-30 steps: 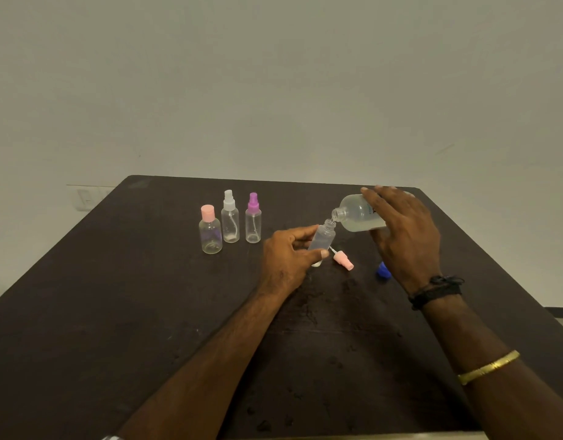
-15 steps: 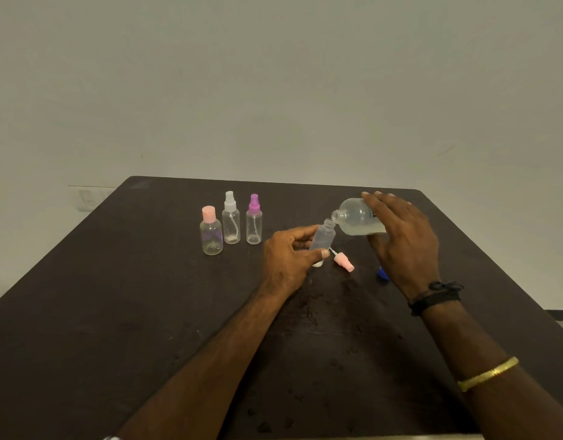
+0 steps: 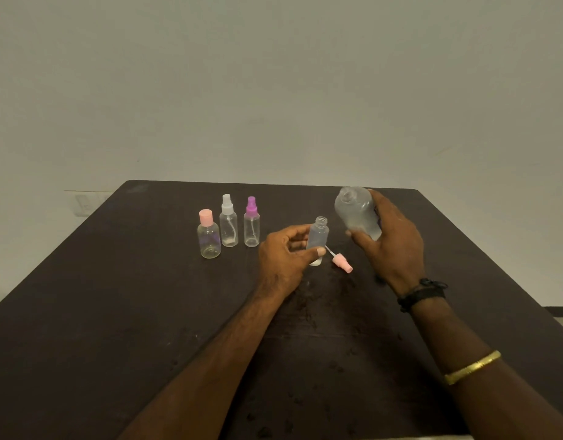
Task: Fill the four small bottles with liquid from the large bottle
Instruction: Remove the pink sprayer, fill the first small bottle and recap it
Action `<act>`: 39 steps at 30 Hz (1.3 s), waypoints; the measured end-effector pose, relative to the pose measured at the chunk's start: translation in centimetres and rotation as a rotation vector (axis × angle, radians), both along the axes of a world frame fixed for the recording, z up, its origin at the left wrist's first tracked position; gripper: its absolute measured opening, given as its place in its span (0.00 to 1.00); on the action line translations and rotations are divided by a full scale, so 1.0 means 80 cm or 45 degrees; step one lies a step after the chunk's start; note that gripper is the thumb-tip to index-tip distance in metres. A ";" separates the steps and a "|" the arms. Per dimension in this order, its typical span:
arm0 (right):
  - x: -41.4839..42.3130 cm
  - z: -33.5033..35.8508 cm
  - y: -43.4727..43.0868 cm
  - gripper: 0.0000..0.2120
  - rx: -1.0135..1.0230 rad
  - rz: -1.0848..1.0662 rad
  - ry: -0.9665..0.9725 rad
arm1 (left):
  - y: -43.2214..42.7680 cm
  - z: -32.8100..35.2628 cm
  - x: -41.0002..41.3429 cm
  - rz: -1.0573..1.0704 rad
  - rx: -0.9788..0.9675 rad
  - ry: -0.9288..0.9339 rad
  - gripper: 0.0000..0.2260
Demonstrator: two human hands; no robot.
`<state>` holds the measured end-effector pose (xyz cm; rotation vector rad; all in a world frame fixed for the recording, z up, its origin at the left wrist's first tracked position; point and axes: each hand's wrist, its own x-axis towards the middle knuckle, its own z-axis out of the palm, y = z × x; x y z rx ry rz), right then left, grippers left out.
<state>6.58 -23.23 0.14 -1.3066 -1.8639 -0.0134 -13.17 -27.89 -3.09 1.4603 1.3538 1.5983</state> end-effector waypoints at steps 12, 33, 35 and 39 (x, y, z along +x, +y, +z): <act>-0.008 -0.026 0.023 0.33 -0.233 0.034 0.316 | -0.002 -0.003 -0.004 0.050 -0.055 0.094 0.19; -0.011 -0.026 0.008 0.40 -0.227 -0.209 0.185 | -0.002 -0.005 -0.004 0.050 -0.062 0.116 0.19; -0.011 -0.023 0.001 0.41 -0.150 -0.312 0.160 | -0.002 -0.005 -0.004 0.051 -0.065 0.112 0.19; -0.015 -0.018 -0.016 0.25 0.022 -0.219 0.085 | -0.001 -0.005 -0.004 0.052 -0.069 0.100 0.19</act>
